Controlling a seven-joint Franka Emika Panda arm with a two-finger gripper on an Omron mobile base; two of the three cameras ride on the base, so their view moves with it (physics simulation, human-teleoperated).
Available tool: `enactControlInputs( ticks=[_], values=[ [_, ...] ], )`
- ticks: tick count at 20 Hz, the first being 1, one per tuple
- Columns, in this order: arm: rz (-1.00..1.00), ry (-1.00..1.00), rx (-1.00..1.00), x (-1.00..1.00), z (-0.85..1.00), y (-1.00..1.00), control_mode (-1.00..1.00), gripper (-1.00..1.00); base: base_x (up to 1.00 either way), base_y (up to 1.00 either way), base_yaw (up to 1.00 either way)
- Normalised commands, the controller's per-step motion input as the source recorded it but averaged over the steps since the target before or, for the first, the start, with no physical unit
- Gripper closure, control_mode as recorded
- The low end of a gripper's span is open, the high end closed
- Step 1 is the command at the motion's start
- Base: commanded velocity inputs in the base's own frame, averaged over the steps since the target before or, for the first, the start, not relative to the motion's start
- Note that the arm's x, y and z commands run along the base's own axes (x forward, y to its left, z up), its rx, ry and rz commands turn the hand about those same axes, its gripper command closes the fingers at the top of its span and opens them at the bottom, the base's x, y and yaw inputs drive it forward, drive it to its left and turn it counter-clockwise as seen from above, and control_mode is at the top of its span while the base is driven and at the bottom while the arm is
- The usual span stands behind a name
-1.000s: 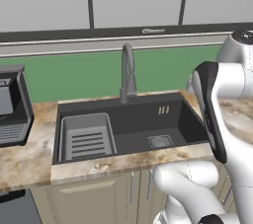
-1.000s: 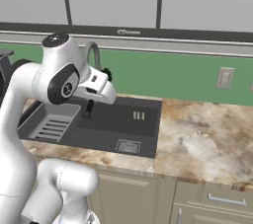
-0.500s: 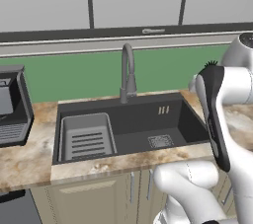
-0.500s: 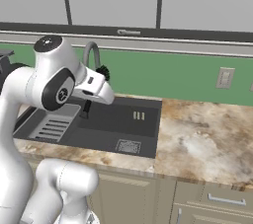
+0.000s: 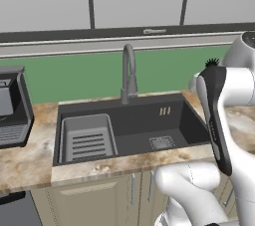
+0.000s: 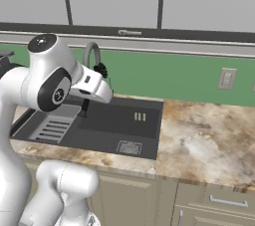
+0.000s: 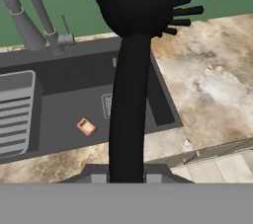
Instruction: Pick up the dish brush and bar soap from the sink, and place them back in the cabinet, and close the cabinet doors.
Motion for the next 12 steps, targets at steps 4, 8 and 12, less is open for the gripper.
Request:
enactControlInputs(
  ticks=[4,8,12],
  values=[
    [0.01,-0.02,0.00,-0.01,0.03,0.05,-1.00,1.00,0.00,0.00,0.00],
    [0.01,-0.02,0.00,0.00,0.05,0.02,-1.00,1.00,0.00,0.00,0.00],
    [0.00,0.00,0.00,0.00,0.00,0.00,1.00,1.00,-0.07,0.00,0.00]
  ],
)
